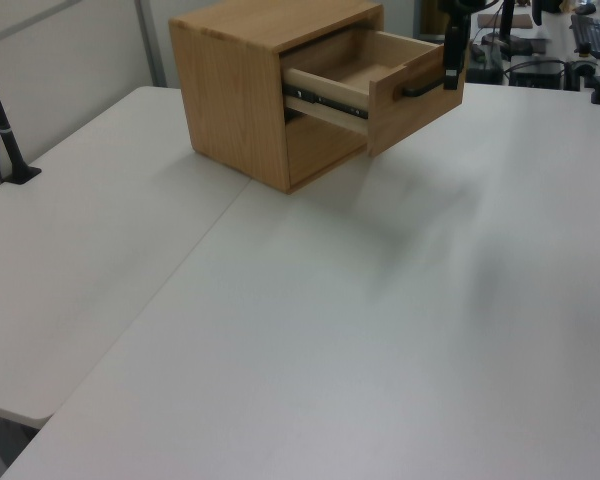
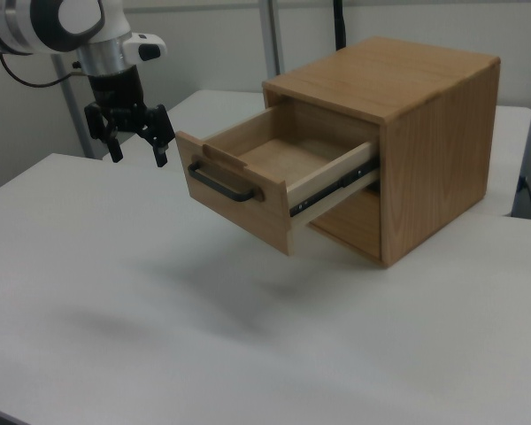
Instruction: Open the drawer by sliding it
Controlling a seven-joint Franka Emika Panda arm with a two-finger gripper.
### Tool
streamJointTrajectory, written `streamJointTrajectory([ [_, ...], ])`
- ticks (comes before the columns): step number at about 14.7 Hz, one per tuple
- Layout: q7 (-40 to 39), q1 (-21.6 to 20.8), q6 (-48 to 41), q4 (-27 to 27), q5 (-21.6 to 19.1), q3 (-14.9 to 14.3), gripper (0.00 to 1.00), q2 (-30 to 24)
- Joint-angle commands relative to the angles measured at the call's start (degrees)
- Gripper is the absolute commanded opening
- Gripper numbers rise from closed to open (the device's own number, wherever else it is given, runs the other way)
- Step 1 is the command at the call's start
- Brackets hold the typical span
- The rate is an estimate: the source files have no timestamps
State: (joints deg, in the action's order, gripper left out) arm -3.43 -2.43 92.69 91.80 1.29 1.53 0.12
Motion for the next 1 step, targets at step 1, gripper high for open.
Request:
streamJointTrajectory([
  [1,0.2,0.2,-1.4,0.1,-0.1,0.1,1.00,-1.0],
])
